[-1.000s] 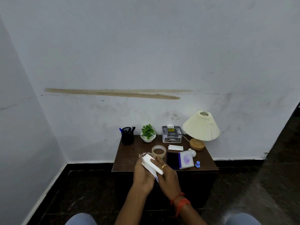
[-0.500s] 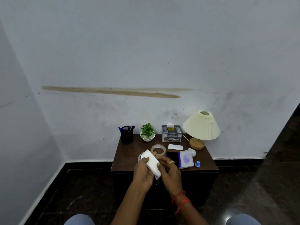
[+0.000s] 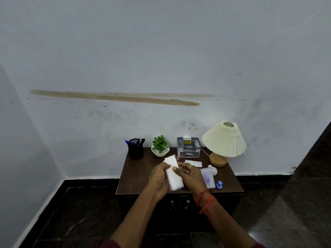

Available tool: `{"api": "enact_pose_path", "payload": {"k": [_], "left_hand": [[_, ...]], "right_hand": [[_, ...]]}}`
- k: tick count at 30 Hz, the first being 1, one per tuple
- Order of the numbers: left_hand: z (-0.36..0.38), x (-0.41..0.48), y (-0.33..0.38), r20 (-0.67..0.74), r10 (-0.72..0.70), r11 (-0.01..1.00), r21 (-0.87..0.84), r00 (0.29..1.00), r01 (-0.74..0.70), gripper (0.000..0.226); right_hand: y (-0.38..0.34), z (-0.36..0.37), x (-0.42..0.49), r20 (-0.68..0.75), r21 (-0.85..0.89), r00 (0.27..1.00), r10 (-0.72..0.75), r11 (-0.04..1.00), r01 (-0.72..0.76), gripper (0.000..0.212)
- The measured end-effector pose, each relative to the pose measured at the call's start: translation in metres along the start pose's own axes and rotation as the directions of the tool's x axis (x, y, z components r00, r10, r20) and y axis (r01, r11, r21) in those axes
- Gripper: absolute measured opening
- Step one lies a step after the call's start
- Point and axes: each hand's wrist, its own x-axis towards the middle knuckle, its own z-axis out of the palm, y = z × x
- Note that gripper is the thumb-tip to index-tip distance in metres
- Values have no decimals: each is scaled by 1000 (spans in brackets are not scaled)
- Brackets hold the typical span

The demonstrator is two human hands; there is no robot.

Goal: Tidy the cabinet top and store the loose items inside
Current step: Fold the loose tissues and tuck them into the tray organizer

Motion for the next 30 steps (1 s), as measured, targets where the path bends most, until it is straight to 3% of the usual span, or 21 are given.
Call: {"api": "enact_pose_path", "payload": {"k": [6,11,16,23,30], "left_hand": [[10,46,8,-27,92,980,182,995,-86,32],[14,86,16,-18,219,909,368,976,-197,20],[29,126,26,-20,258,904,358,966,-234,21],[47,174,34,-32,311,901,326,950,-284,20],[46,208,27,-28,252,929,287,967,-234,16]], "right_hand": [[-1,-13,40,-9,-138,998,-64,988,62,11],[-3,-30,79,-78,-349,990,-121,933,86,20],[-9,-43,119,-109,-583,977,-182,808,86,14],[-13,-51,171,-142,-739,961,-236,671,56,20],[-2,-47,223,-260,-723,926,-273,691,2,23]]}}
